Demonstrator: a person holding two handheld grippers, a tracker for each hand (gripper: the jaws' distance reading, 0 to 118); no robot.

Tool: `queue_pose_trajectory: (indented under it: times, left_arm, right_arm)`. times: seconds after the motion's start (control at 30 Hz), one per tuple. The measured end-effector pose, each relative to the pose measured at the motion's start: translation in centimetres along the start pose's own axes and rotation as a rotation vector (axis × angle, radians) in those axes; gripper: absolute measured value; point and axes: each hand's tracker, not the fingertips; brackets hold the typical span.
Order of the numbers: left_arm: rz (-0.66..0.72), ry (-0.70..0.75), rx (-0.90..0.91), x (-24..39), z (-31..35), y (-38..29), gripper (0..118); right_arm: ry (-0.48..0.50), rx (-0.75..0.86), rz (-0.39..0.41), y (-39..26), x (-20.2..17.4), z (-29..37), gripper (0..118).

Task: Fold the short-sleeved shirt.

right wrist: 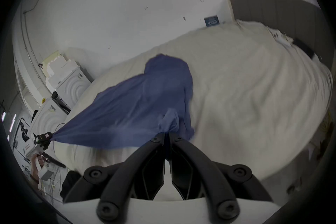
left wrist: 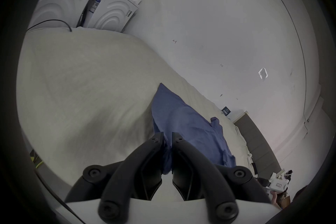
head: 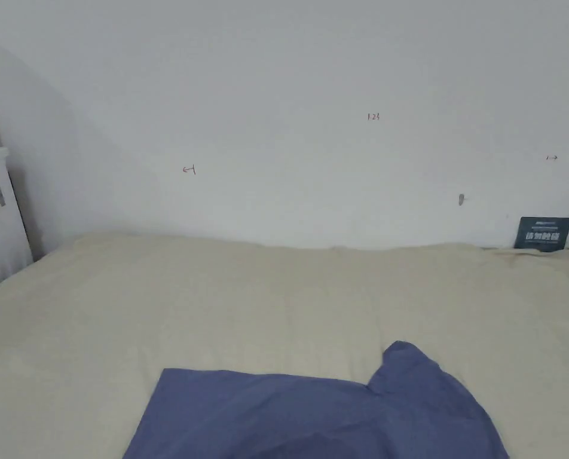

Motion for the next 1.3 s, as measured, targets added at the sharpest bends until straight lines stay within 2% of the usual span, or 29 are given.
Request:
queue_pose_trajectory:
  times: [0.17,0.33,0.43,0.73,0.8,0.83,0.87,0.9,0.93,0.97,1.0,1.07,1.13,1.3]
  left_arm:
    - [0.055,0.040,-0.004,-1.7,1.1,-0.8,7]
    - [0.010,0.042,-0.038,-2.3,1.4,-1.7,7]
    - [0.022,0.033,-0.046,-2.8,1.2,-1.9,7]
    - [-0.047,0.125,-0.130,-4.1,0.3,-2.5,7]
    - [-0.039,0.124,-0.139,-4.3,0.0,-2.5,9]
    - [-0.045,0.135,-0.142,-4.4,0.0,-2.3,16]
    - [-0.060,0.156,-0.145,-3.6,0.5,-2.3,35]
    - [-0.089,0.186,-0.121,-3.7,0.9,-1.9,70]
    - [-0.116,0.200,-0.106,-3.6,1.4,-1.5,95]
    - [-0.165,0.218,-0.114,-3.1,1.8,-0.7,111]
    - [-0.187,0.219,-0.101,-2.2,2.3,-0.3,118]
    - [-0.214,0.167,-0.023,-0.2,3.3,1.1,118]
    - [-0.237,0.123,0.017,2.8,3.9,2.1,118]
    - [-0.393,0.016,0.122,10.5,4.5,2.7,118]
  right_arm:
    - [-0.014,-0.022,-0.047,-1.8,0.4,1.0,2]
    - [-0.038,-0.024,-0.053,-2.3,0.7,1.5,2]
    - [-0.054,-0.050,0.000,-2.7,0.7,1.0,2]
    - [-0.087,-0.099,0.040,-3.5,1.1,-0.4,2]
    - [-0.095,-0.087,0.042,-3.3,1.0,0.0,7]
    - [-0.103,-0.080,0.044,-3.2,0.9,0.2,19]
    - [-0.158,-0.059,0.072,-3.1,0.8,0.8,41]
    - [-0.215,-0.031,0.113,-3.0,0.4,1.7,73]
    - [-0.238,0.000,0.135,-2.8,0.2,2.4,89]
    - [-0.245,0.033,0.149,-2.4,0.0,3.3,97]
    - [-0.239,0.079,0.152,-1.8,-0.3,4.2,98]
    - [-0.203,0.112,0.080,-0.5,-0.9,5.2,98]
    - [-0.102,0.177,0.030,0.6,-1.5,5.7,98]
    - [-0.039,0.237,0.075,3.7,-5.1,5.7,98]
